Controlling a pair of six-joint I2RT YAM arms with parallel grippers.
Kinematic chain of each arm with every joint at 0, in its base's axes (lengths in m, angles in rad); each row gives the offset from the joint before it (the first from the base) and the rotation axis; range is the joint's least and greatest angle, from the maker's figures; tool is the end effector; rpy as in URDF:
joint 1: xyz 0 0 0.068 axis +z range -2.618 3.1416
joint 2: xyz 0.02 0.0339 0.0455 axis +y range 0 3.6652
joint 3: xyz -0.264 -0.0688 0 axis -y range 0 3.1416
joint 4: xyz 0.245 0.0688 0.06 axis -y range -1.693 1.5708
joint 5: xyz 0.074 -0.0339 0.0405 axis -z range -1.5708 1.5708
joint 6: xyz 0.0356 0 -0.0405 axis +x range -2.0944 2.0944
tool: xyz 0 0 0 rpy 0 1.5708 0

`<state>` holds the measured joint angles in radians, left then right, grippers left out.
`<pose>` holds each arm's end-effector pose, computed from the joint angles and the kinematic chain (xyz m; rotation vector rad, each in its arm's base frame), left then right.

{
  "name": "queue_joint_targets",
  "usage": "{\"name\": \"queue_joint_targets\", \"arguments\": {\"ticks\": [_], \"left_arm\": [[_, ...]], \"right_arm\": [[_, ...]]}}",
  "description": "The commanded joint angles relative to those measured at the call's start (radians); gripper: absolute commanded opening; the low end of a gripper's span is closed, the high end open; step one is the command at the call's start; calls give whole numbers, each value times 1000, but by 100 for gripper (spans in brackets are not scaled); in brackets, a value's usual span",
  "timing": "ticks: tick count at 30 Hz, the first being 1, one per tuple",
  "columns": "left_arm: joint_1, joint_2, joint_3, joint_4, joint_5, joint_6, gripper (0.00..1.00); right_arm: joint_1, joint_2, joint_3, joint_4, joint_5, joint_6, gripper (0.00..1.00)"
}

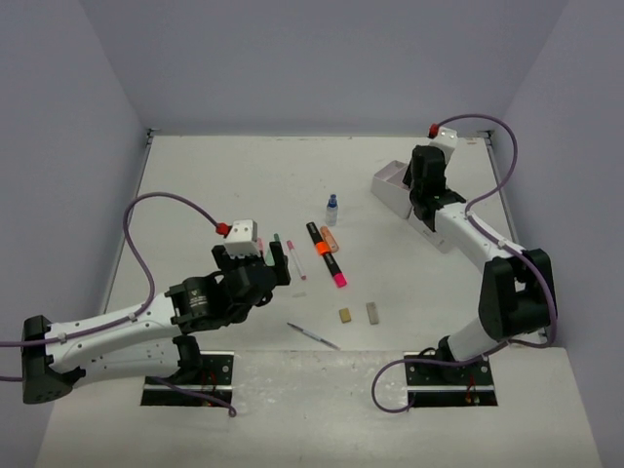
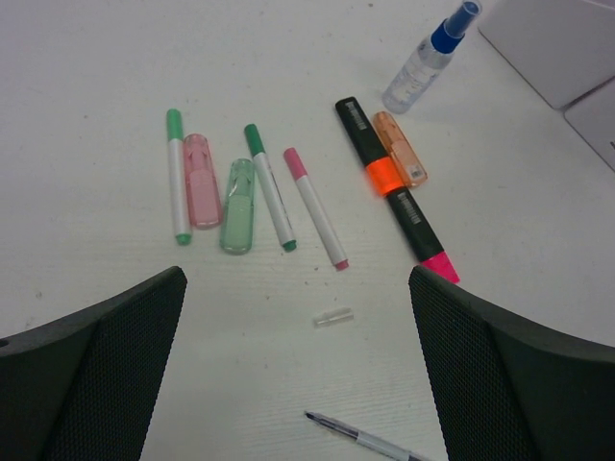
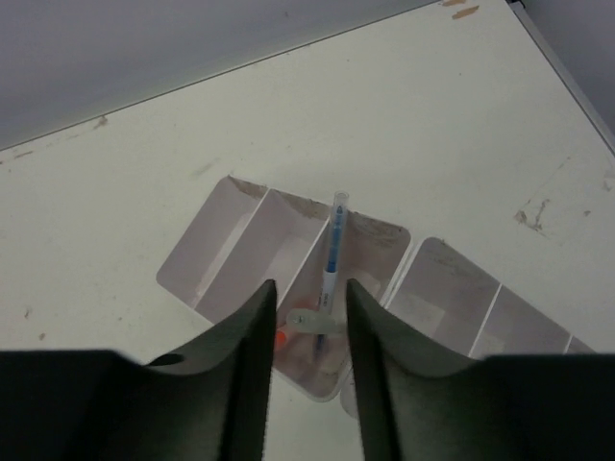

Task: Sort the stationery into containers
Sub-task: Place the pen in the storage box, then pick up the pen from the corner of the board.

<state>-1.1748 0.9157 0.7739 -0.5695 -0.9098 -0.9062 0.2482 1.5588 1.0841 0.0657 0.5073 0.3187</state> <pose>0.0964 -0.1578 0.2850 -0.1718 1.9872 -0.2880 0.3519 0.0713 0.2771 0.3902 1.8879 -0.1241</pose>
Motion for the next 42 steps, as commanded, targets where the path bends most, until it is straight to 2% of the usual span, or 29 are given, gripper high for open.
{"name": "queue_joint_targets", "arguments": {"ticks": [1,3,8,11,13,14,16,17,19,23,25,30,38,42], "left_arm": [[42,-11,-51,39,58,-15,100],[52,-3,-60,39,80,-22,100],[58,-8,-46,-4,80,-49,100],[62,-15,8,-143,42,-116,100],[63,-26,75,-301,-45,-267,100],[64,-33,106,-368,-70,-307,100],[63,-64,171,-475,-108,-337,100],[64,-87,204,-512,-121,-331,100],[63,-122,244,-535,-133,-301,100],[63,-261,265,-518,-146,-217,100],[63,-300,257,-473,-136,-122,100],[63,-328,229,-434,-121,-83,100],[63,-309,192,-415,-96,-80,100],[63,-325,186,-409,-95,-82,100]], "right_arm": [[0,-75,-16,19,-12,39,46],[1,-126,-14,-7,-20,42,51],[45,-300,10,-138,-92,3,52],[108,-378,28,-255,-335,-76,50],[209,-399,29,-372,-573,-200,50],[284,-390,27,-444,-574,-234,50],[515,-340,18,-499,-424,-263,56],[626,-317,15,-522,-382,-259,56],[769,-243,-2,-544,-296,-215,59],[913,-150,-58,-563,-364,-133,64],[986,-93,-64,-587,-343,-90,64],[1086,36,-45,-626,-313,-44,61],[1105,110,-29,-645,-292,7,55],[1105,135,-44,-625,-314,8,48]]}}
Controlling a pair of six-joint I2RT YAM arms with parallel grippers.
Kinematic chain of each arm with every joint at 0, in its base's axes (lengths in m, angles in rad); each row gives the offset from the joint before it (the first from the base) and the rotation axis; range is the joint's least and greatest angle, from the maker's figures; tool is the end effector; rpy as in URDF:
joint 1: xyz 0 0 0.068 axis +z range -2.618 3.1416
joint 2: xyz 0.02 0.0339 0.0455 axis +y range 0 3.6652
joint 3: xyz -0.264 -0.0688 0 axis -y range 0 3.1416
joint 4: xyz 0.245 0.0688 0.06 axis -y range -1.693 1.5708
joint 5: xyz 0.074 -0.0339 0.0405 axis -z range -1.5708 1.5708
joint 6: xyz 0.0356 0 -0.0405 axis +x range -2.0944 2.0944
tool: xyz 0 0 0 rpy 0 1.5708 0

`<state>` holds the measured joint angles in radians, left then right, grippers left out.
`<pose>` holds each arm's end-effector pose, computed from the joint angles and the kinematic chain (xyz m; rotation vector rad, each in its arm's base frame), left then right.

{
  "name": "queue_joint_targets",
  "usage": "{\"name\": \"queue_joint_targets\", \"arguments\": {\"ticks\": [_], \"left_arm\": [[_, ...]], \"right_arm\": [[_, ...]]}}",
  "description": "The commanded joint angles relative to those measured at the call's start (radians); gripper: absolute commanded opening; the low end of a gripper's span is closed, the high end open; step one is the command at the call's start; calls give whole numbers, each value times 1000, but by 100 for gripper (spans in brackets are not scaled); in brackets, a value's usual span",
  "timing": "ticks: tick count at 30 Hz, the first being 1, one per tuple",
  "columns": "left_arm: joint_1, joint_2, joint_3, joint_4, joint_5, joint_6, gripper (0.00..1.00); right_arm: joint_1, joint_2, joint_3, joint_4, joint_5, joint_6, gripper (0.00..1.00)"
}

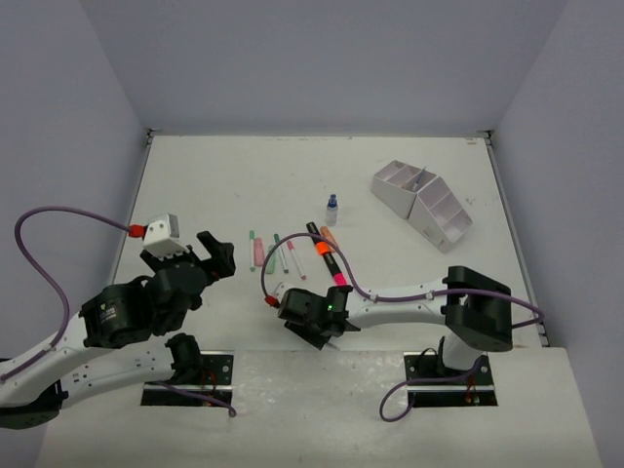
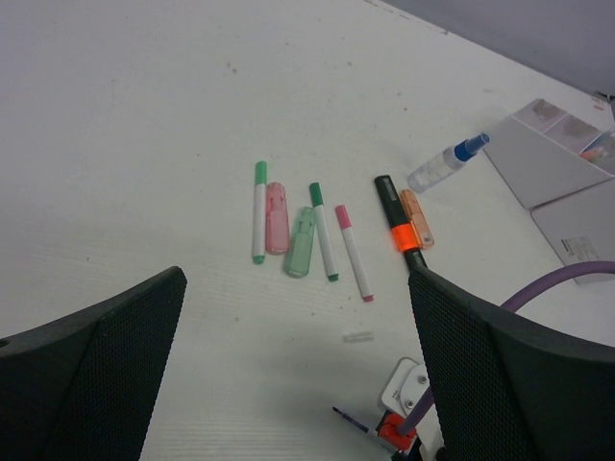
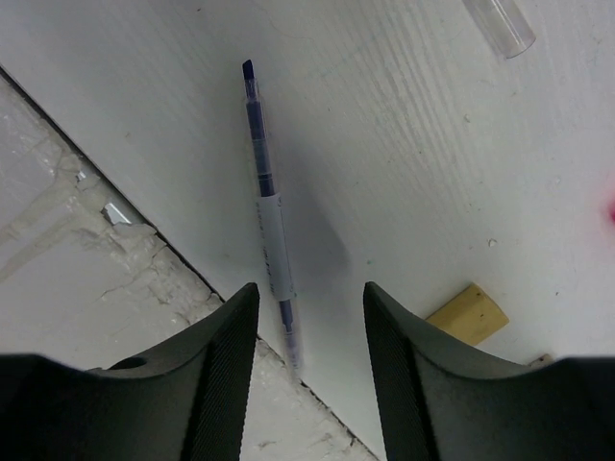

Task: Sort the stationery into containers
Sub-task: Pick up the pen from the corner of the board, then close the pen cap on the pen.

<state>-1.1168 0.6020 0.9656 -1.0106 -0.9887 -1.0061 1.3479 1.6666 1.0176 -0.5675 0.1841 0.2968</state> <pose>0.0639 -0.0631 0.3498 -0.3945 1.8805 -0.3188 0.0759 0.3053 0.1738 -1.3458 2.4114 0.1888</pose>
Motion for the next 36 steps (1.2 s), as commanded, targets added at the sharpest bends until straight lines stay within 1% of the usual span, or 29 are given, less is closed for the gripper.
{"name": "queue_joint_targets", "arguments": {"ticks": [1,5,6,8,9,11,12,13,16,18,19,21,23,24,25,26,27,28,30,32,34,36], "left_arm": [[5,-15,-5,33,-18,18,100],[5,-22,-4,35,-21,20,100],[5,-22,-4,43,-16,30,100],[5,-20,-4,49,-9,41,100],[5,-19,-6,51,-6,45,100],[5,-18,-10,61,2,50,100],[4,-20,-13,63,5,48,100],[4,-20,-16,65,7,44,100],[4,-15,-23,62,11,15,100],[5,7,-23,28,-3,-72,100],[5,23,-20,1,-15,-96,100],[5,59,-4,-51,-40,-212,100],[5,105,13,-85,-42,-280,100],[5,134,10,-76,-34,-299,100],[5,178,4,-67,-20,-328,100],[5,217,-2,-55,-5,-353,100],[5,266,-8,-29,22,-380,100],[5,325,-14,5,56,-413,100],[6,431,-20,60,134,-482,100],[6,510,-9,83,191,-538,100],[10,658,67,57,288,-601,100],[15,761,148,14,340,-643,100]], "right_arm": [[5,33,22,13,-1,30,46],[5,69,15,37,-46,22,37],[5,82,9,48,-61,19,31],[5,97,9,55,-64,23,25],[4,100,9,55,-64,24,24],[3,96,9,52,-61,21,15],[3,87,10,46,-50,21,5],[3,77,10,42,-41,18,0],[0,26,6,38,-27,5,0],[-13,-57,-2,37,-22,-11,0],[-24,-114,-9,33,-16,-15,0],[-53,-274,-36,28,-2,-4,0],[-122,-396,-62,15,36,24,0],[-153,-452,-75,11,77,45,0],[-194,-522,-95,11,81,73,0],[-237,-576,-110,9,85,102,0],[-307,-608,-120,8,90,131,0],[-392,-637,-135,8,92,161,0],[-496,-699,-160,8,111,214,0],[-532,-729,-166,6,120,224,0],[-551,-747,-163,8,126,220,0],[-553,-747,-165,8,132,217,0]]}}
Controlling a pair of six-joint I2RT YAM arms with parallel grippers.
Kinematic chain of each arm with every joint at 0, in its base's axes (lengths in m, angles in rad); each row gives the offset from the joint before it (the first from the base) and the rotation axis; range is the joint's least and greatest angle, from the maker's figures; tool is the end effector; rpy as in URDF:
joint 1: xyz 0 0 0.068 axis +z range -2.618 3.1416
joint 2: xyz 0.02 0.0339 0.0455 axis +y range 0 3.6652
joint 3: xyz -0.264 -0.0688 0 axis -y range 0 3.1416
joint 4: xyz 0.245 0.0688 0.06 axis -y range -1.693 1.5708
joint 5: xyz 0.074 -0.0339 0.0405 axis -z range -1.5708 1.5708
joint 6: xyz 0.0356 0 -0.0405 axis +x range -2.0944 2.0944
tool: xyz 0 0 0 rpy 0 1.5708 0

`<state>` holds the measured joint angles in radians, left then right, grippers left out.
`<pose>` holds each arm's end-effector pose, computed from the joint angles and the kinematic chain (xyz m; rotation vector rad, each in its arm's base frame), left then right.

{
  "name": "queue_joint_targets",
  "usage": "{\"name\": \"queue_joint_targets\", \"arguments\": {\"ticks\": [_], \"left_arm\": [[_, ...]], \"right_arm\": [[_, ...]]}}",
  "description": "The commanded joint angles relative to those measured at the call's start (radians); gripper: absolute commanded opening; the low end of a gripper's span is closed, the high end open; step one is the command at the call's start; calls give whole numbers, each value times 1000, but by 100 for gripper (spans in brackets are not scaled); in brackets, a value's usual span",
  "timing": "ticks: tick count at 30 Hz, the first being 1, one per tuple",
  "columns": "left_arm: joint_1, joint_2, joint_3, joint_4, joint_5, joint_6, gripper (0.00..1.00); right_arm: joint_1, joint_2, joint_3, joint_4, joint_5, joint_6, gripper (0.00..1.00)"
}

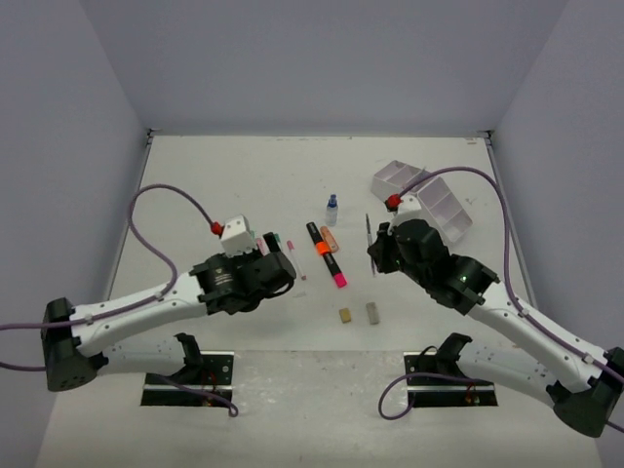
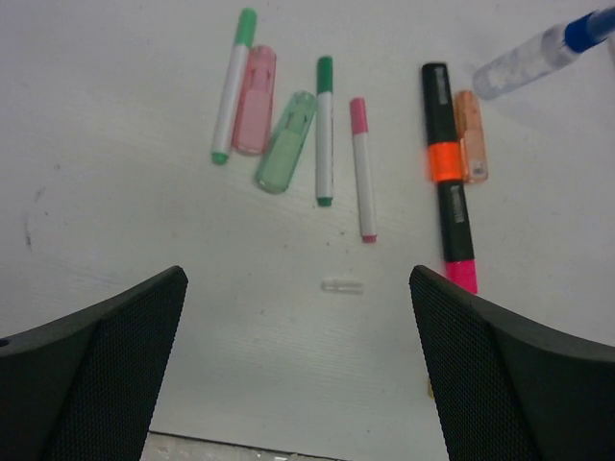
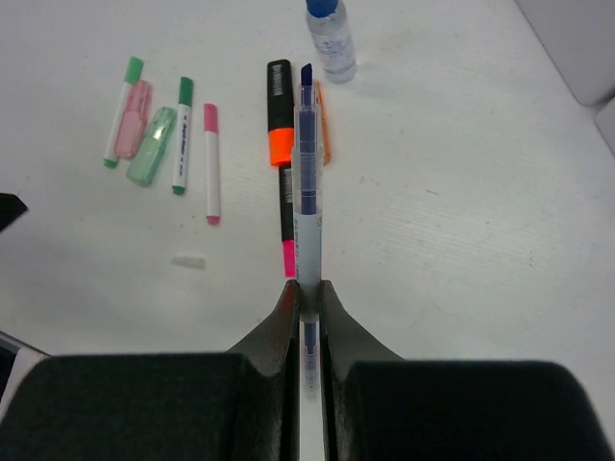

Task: Sort the stationery into containers
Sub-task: Close the pen cap on the pen.

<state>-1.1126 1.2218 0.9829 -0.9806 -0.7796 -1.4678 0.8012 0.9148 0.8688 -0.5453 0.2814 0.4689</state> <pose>0.1181 -0.1828 0.2687 -0.5712 2.2336 -0.1305 0.1437 0.1341 0.3111 -0.1966 2.1592 0.4371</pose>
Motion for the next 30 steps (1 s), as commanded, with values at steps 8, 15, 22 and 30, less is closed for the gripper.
{"name": "queue_joint_targets", "arguments": {"ticks": [8,15,22,30], "left_arm": [[83,322,158,-53,311,-348,97],[109,346,120,-12,326,-420,91],[124,466,136,-19,403,-417,86],[128,556,158,19,453,-414,83]], "right_arm": [[-16,-14,-39,5,21,31,0],[-20,-79,-61,18,27,6,0],[-22,-104,-89,56,-4,-8,0],[-22,-102,-110,94,-70,-29,0]]}}
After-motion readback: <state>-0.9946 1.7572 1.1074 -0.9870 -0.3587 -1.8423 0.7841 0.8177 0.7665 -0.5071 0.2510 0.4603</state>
